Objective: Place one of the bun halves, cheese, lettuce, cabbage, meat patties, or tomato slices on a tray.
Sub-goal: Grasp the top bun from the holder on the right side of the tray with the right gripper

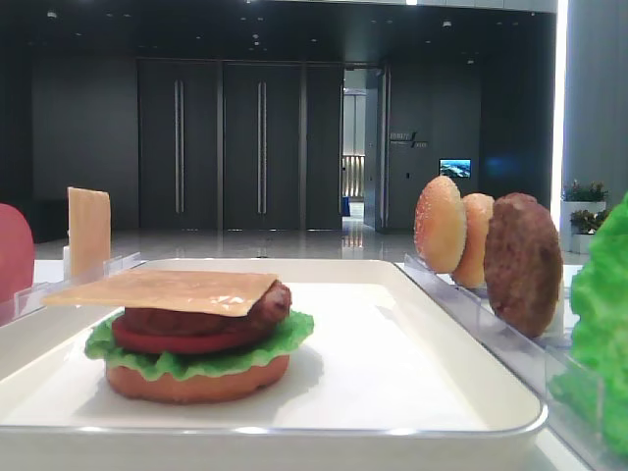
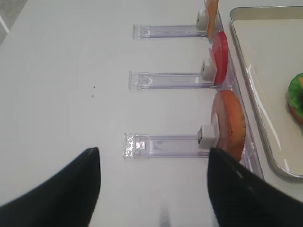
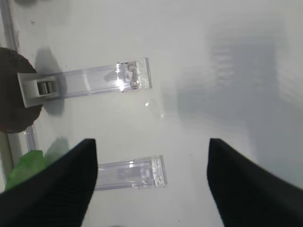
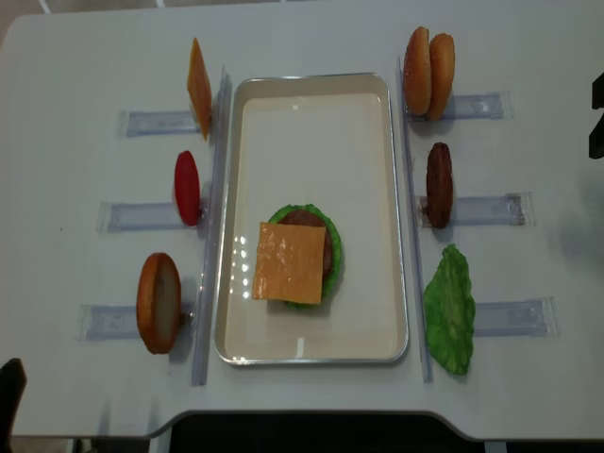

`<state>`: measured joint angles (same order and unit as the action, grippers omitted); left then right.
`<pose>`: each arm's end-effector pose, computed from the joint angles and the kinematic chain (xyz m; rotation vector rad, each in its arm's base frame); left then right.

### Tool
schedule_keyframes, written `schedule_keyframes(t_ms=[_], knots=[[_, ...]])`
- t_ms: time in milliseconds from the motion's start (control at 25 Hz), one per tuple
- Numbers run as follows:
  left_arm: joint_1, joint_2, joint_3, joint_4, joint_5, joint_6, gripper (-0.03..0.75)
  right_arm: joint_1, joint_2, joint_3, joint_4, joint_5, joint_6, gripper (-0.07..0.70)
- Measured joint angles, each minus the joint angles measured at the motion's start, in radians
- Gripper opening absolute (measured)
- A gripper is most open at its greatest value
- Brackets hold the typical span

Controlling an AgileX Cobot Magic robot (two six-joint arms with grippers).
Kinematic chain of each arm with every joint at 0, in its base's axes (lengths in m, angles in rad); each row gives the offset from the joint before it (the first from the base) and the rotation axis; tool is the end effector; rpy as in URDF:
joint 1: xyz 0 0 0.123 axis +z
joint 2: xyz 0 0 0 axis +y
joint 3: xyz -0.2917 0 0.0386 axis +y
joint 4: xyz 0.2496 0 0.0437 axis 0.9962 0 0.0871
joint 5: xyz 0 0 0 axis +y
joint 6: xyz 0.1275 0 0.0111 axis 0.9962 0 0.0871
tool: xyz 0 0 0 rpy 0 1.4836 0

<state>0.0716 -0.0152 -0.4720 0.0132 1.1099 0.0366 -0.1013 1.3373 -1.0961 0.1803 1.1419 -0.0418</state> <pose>0.0177 0.0028 0.2473 -0.0378 2.1069 0.0808 0.2586 -0.0053 0.2772 0.1593 2.8431 0.2200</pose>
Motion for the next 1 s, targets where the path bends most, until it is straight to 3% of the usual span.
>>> schedule_keyframes(t_ms=[160, 560, 1000], knots=[[0.0, 0.0, 0.0, 0.0, 0.0, 0.0, 0.534, 0.0, 0.04, -0.019, 0.024, -0.024, -0.013, 0.468], [0.0, 0.0, 0.0, 0.0, 0.0, 0.0, 0.534, 0.0, 0.07, -0.042, 0.026, -0.163, -0.034, 0.468], [0.0, 0.0, 0.0, 0.0, 0.0, 0.0, 0.534, 0.0, 0.235, -0.267, 0.045, -0.109, -0.039, 0.468]])
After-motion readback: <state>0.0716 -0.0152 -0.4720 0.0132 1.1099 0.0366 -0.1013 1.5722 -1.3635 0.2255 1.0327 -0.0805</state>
